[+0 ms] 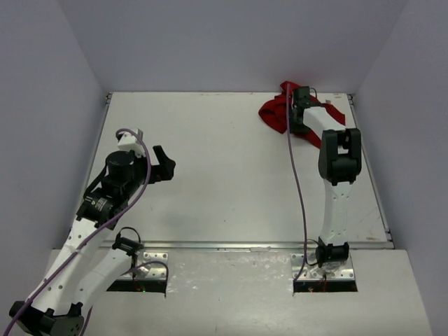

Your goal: Fold and stack the t-shirts

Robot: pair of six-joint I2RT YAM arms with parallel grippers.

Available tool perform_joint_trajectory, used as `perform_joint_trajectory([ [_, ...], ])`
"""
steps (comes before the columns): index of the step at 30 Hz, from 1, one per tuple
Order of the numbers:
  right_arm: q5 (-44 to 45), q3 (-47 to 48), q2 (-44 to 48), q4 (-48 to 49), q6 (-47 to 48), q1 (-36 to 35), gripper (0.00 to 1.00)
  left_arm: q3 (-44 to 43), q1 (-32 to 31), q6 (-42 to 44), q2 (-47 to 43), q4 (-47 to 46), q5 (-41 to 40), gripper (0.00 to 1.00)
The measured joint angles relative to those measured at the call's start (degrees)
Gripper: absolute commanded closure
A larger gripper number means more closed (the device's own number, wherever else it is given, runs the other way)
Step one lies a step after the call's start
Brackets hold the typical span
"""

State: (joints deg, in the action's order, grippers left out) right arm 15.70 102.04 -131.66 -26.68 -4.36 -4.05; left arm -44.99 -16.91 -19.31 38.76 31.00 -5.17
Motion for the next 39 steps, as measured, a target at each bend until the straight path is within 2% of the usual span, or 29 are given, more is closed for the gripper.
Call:
perform_joint_trajectory([
  [5,-3.37,2.8,1.05,0.39,-2.25,1.73,0.43,0.0,-0.02,0.13,0.13,-0.02,0.35,0.0],
  [9,-7.37,11.15,-0.85,-0.83,-3.72,3.54,0.41,0.0,-0.02,0.24,0.2,-0.24,0.44,0.0],
  [11,-8.5,13.09,-1.33,-0.57,-4.46,4.11,0.49,0.0,-0.02,0.39,0.46,-0.46,0.61,0.0],
  [12,-8.81,14.36,-2.08,-0.55,-4.94,4.5,0.62,0.0,0.0,0.46,0.66,-0.44,0.72,0.0],
  [14,-8.92,17.77,-4.66,-0.66,-5.4,4.92,0.65,0.0,-0.02,0.61,1.03,-0.44,0.9,0.0],
  [18,-9.79,22.71,-10.64,-0.85,-5.68,5.33,0.64,0.0,0.0,0.81,1.38,-0.44,1.29,0.0],
  [22,-11.56,22.25,-12.5,-1.27,-5.46,5.44,0.8,0.0,0.0,0.83,1.55,-0.48,1.64,0.0],
  [23,-12.04,22.25,-12.5,-1.31,-5.22,5.44,0.98,0.0,-0.02,0.83,1.64,-0.48,1.68,0.0],
  [26,-13.86,21.79,-11.8,-0.37,-5.14,5.44,0.99,0.0,-0.02,0.83,1.79,-0.61,1.75,0.0],
  [31,-18.86,10.21,-3.74,4.17,-5.99,4.94,0.99,0.0,0.0,0.83,1.86,-0.87,1.84,0.0],
  [33,-19.96,0.63,4.15,5.55,-6.73,3.28,0.99,0.0,-0.02,0.83,1.86,-0.87,1.73,0.0],
  [36,-20.39,-12.85,17.05,8.07,-8.15,-2.05,0.99,0.0,0.0,0.83,1.79,-0.83,1.22,0.0],
  [39,-20.55,-22.16,29.81,9.51,-8.79,-11.47,0.99,0.0,0.0,0.46,1.6,-0.81,0.59,0.0],
])
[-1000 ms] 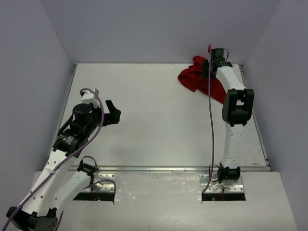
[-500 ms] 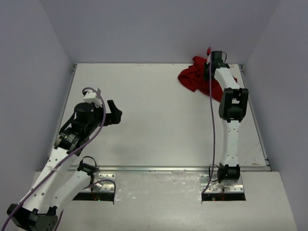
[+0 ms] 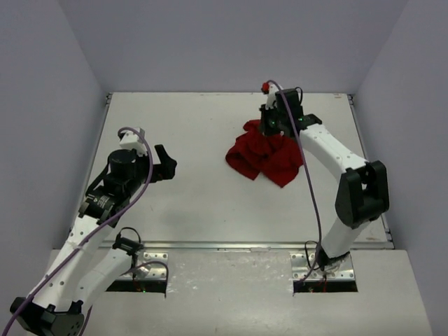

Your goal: Fold and stack the t-shirts

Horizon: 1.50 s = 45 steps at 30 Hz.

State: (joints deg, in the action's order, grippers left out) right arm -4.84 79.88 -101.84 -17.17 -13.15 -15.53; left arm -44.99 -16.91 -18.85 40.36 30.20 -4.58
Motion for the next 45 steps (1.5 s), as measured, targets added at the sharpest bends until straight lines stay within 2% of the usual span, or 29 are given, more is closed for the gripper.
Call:
perform_joint_trajectory([
  [3,-0.79,-5.09,8.55,1.36,-0.72,-8.94,0.99,0.0,0.0,-2.43,0.24,-0.15,0.26,0.0],
  [6,-1.73,-10.54,14.99,1.62,-2.49,-14.08,0.99,0.0,0.0,-6.43,2.27,-1.79,2.64,0.0],
  [10,1.68,-13.55,17.73,-1.44,-3.58,-14.14,0.99,2.4,-0.02,-13.09,5.84,-7.58,5.81,0.0],
  [12,3.91,-11.96,15.85,-4.42,-3.04,-11.74,0.91,4.02,-0.04,-15.13,6.95,-8.09,6.21,0.0],
  [13,4.42,-10.67,14.43,-6.05,-2.75,-10.1,0.81,5.97,-0.15,-15.93,7.26,-8.26,6.14,0.0],
  [14,4.46,-8.74,12.61,-8.09,-2.38,-8.09,0.55,7.56,-0.28,-16.39,7.08,-8.5,6.1,0.0],
  [15,4.55,-7.1,10.73,-9.31,-2.27,-6.32,0.47,9.35,-0.35,-16.83,6.71,-8.87,6.16,0.01],
  [16,4.92,-6.36,9.55,-9.7,-2.05,-5.01,0.11,11.21,-0.44,-17.27,6.43,-9.81,6.49,0.03],
  [17,4.96,-6.38,8.9,-9.99,-2.25,-3.72,0.01,13.2,-0.61,-17.66,6.29,-11.1,7.17,0.05],
  [20,4.7,-8.35,9.05,-10.69,-1.9,-2.75,0.01,17.29,-3.39,-18.73,8.66,-15.45,8.81,0.08],
  [24,5.77,-13.84,13.31,-11.5,-3.23,-3.76,0.01,15.17,-18.27,-18.25,19.1,-19.23,4.83,0.03],
  [27,7.28,-18.93,20.26,-12.11,-4.83,-3.39,0.01,7.8,-28.57,-16.22,30.21,-20.11,-0.92,0.03],
  [33,10.73,-24.68,36.96,-14.4,-7.28,-0.17,0.01,-8.52,-41.75,-11.54,48.41,-18.16,-17.79,0.02],
  [39,11.74,-25.03,43.01,-16.63,-7.52,4.22,0.01,-24.17,-46.8,-8.15,62.36,-14.4,-27.39,0.09],
  [45,10.36,-25.11,44.22,-18.03,-7.41,6.51,0.01,-29.38,-48.92,-6.84,67.63,-11.02,-31.98,0.15],
])
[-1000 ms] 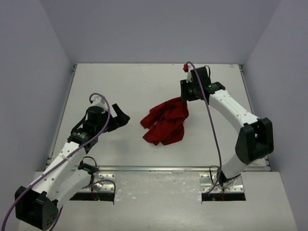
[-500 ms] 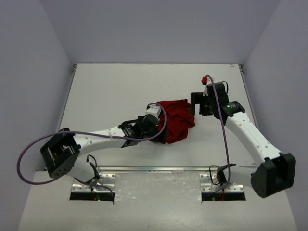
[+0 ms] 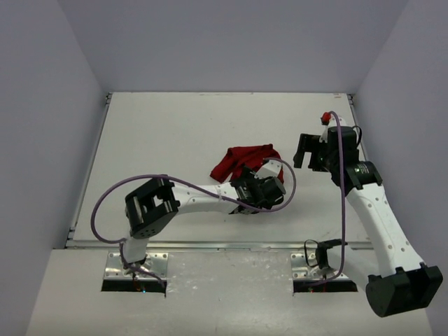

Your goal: Fold and stack the t-shirts

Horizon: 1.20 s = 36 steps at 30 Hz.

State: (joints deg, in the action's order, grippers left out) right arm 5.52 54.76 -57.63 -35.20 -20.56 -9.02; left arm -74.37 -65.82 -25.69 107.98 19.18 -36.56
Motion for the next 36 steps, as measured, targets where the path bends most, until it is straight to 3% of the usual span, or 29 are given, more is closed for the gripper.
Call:
perform_joint_trajectory([
  [4,-1.27,-0.5,0.72,-0.07,0.09,-0.04,0.01,-6.54,-0.59,-0.33,5.86,3.89,-2.16,0.37],
  [7,-1.33,-0.61,1.2,-0.07,0.37,0.0,0.01,-7.87,-0.59,-0.87,7.98,5.55,-2.99,0.7],
  [8,-1.49,-0.63,1.29,-0.04,0.39,0.13,0.01,-7.93,-0.59,-0.9,8.13,6.47,-3.1,0.92],
  [9,-1.75,-0.68,1.38,-0.04,0.39,0.17,0.01,-7.93,-0.59,-1.29,8.17,7.19,-3.28,1.0],
  [15,-4.04,-1.62,1.33,0.39,0.42,0.15,0.01,-9.09,-0.59,-3.21,7.43,12.5,-6.78,1.0],
  [18,-7.69,-3.15,0.81,1.81,0.39,0.26,0.01,-9.31,-0.57,-4.17,3.93,15.74,-8.22,0.9],
  [22,-15.54,-10.05,-0.24,6.97,-1.14,0.24,0.01,-7.89,1.14,-4.66,-6.4,14.6,-5.62,0.9],
  [26,-23.23,-19.65,-0.22,12.63,-5.53,-1.03,0.01,-1.36,11.23,-5.25,-22.16,9.09,1.03,1.0],
  [29,-23.87,-23.56,-0.85,16.46,-9.33,-8.07,0.01,1.36,19.65,-6.08,-26.84,6.71,3.58,1.0],
  [33,-19.19,-28.65,-0.24,23.65,-16.33,-22.08,0.01,4.07,22.34,-6.93,-26.84,5.57,7.43,1.0],
  [36,-11.67,-31.5,3.48,24.17,-20.39,-27.65,0.01,6.78,22.21,-7.26,-26.64,6.19,10.56,0.54],
])
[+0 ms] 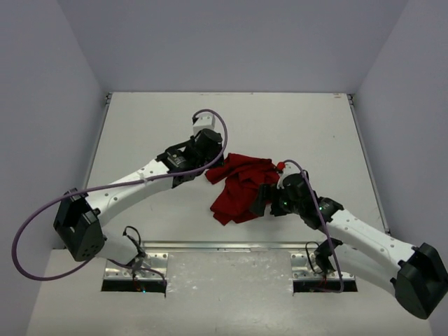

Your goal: Fold and stack the t-shirts

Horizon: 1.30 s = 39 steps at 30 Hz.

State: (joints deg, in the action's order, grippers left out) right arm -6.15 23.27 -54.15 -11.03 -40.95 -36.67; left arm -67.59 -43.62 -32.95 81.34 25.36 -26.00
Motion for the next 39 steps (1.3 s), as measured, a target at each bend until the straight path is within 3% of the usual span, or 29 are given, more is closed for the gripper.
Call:
perform_joint_trajectory([
  [1,1.53,-0.37,1.22,-0.17,-0.94,-0.66,0.01,1.09,-0.33,-0.22,-0.35,0.17,1.09,0.25],
  [3,4.83,-0.44,3.21,-0.81,-2.43,-0.98,0.01,4.76,-1.7,-1.25,-2.4,0.26,1.57,0.17],
  [6,8.59,-0.42,5.7,-3.08,-2.99,-0.98,0.01,10.56,-8.22,-3.58,-6.73,2.36,-0.02,0.34],
  [12,13.09,3.06,7.58,-10.19,-0.26,-0.74,0.01,21.05,-26.12,-2.95,-8.35,-0.26,-1.9,0.35],
  [19,14.51,4.46,10.91,-14.51,2.93,1.46,0.01,18.51,-27.5,-0.07,2.49,-1.57,-8.24,0.36],
  [23,14.97,4.66,11.82,-16.31,3.96,1.66,0.01,11.65,-28.17,1.57,9.99,-2.08,-10.99,0.53],
  [25,15.13,4.66,12.09,-16.94,4.33,1.7,0.01,8.2,-28.26,2.05,13.27,-2.16,-11.74,0.55],
  [30,15.15,4.68,12.24,-17.92,5.18,2.08,0.01,5.31,-28.26,2.27,15.82,-1.9,-12.09,0.47],
  [31,15.13,4.68,12.24,-17.97,5.27,2.1,0.01,5.27,-28.26,2.27,15.85,-1.77,-12.04,0.43],
  [32,15.13,4.66,12.24,-17.99,5.42,2.14,0.01,5.22,-28.26,2.27,15.87,-1.62,-11.85,0.34],
  [33,15.13,4.68,12.24,-17.99,5.51,2.23,0.01,5.09,-28.26,2.34,15.93,-1.46,-11.52,0.33],
  [34,15.13,4.68,12.22,-17.99,5.64,2.36,0.01,4.87,-28.26,2.19,16.11,-1.42,-11.15,0.35],
  [35,15.08,4.68,12.22,-17.99,5.77,2.38,0.01,4.55,-28.26,2.01,16.37,-1.38,-10.78,0.51],
  [39,15.04,4.68,12.24,-17.97,6.08,2.43,0.01,3.02,-28.24,1.55,17.86,-1.16,-10.32,0.65],
])
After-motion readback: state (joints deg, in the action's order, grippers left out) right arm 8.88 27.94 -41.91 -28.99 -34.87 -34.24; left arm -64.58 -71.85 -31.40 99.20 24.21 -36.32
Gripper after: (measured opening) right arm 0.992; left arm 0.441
